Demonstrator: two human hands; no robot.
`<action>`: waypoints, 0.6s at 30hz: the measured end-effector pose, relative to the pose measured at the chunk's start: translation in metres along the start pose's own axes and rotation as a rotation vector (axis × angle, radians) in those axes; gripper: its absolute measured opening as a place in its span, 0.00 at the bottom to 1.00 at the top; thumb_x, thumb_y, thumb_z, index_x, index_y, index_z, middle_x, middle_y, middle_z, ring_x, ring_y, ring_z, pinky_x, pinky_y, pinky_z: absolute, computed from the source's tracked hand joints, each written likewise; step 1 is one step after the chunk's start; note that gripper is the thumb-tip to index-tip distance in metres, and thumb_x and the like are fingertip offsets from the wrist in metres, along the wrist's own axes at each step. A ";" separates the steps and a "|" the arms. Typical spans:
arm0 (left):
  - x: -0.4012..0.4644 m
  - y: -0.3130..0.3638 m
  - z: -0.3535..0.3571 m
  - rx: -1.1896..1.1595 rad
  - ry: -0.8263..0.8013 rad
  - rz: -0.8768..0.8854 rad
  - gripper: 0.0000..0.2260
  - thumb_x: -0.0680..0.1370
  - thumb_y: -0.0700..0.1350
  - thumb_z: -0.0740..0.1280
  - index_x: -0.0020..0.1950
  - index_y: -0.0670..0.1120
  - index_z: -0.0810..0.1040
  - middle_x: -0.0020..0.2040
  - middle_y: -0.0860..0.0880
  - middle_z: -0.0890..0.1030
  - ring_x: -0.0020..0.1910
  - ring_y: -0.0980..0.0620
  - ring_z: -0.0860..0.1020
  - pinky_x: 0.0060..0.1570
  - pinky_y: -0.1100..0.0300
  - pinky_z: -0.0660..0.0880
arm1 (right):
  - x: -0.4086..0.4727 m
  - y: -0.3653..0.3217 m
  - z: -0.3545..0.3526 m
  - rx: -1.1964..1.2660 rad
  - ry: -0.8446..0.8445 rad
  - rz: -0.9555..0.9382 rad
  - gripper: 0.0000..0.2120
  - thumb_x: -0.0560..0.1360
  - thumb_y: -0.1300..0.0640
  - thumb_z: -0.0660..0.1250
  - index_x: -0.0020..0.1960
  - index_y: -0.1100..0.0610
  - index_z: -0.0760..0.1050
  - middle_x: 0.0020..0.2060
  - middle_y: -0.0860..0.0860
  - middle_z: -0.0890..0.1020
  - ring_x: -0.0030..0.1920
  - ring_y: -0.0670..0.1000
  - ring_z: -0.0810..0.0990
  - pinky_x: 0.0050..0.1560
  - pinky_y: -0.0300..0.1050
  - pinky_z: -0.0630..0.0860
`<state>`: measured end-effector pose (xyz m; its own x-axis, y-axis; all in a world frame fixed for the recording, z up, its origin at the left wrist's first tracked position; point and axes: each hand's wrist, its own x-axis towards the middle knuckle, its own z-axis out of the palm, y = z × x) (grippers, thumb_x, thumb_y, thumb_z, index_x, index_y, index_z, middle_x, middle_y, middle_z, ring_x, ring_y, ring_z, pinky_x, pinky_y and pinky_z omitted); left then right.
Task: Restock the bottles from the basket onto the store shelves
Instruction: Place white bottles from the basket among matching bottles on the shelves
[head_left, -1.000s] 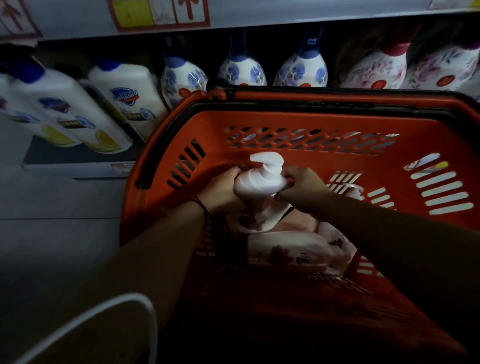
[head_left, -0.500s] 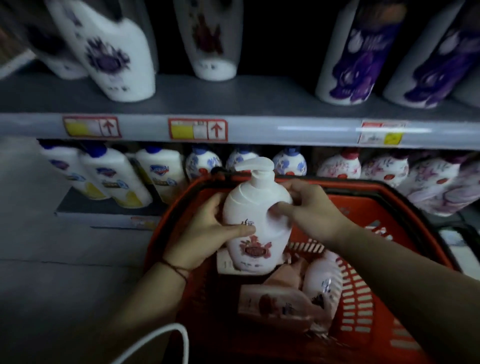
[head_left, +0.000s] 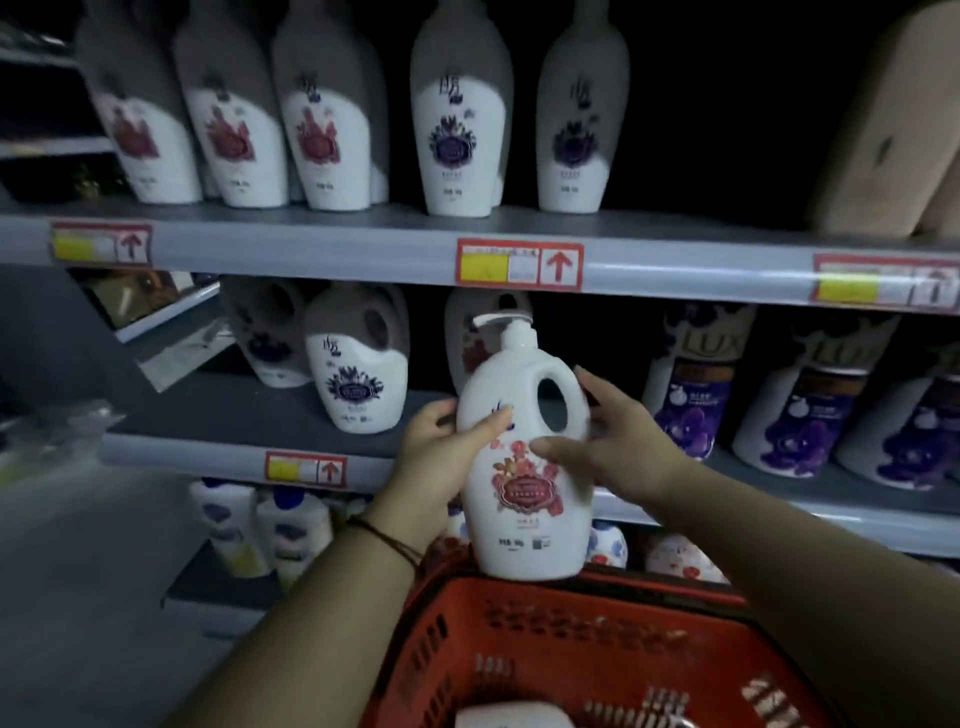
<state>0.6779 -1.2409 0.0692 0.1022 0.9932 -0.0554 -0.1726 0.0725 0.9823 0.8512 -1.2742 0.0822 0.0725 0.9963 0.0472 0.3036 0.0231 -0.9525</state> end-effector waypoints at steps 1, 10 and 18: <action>0.008 0.006 0.001 0.015 0.012 0.028 0.14 0.70 0.44 0.76 0.52 0.44 0.79 0.44 0.45 0.85 0.38 0.50 0.84 0.34 0.59 0.80 | 0.010 -0.005 0.001 -0.021 0.024 0.008 0.39 0.63 0.55 0.80 0.70 0.47 0.66 0.57 0.50 0.81 0.54 0.53 0.82 0.55 0.57 0.80; 0.082 0.005 -0.005 0.039 -0.017 0.247 0.07 0.75 0.41 0.69 0.53 0.45 0.78 0.48 0.46 0.85 0.43 0.51 0.85 0.41 0.59 0.81 | 0.088 -0.010 0.016 -0.185 0.174 -0.033 0.30 0.66 0.52 0.78 0.63 0.58 0.70 0.55 0.50 0.80 0.54 0.52 0.80 0.57 0.51 0.78; 0.125 -0.005 -0.017 0.108 0.032 0.316 0.12 0.73 0.42 0.72 0.46 0.44 0.68 0.46 0.44 0.82 0.49 0.48 0.83 0.50 0.52 0.80 | 0.125 0.009 0.026 -0.296 0.222 -0.194 0.36 0.66 0.51 0.77 0.69 0.57 0.66 0.58 0.54 0.80 0.58 0.54 0.79 0.60 0.50 0.76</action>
<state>0.6746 -1.1159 0.0543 0.0295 0.9676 0.2507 -0.0856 -0.2474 0.9651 0.8384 -1.1476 0.0717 0.1800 0.9329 0.3119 0.5896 0.1515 -0.7933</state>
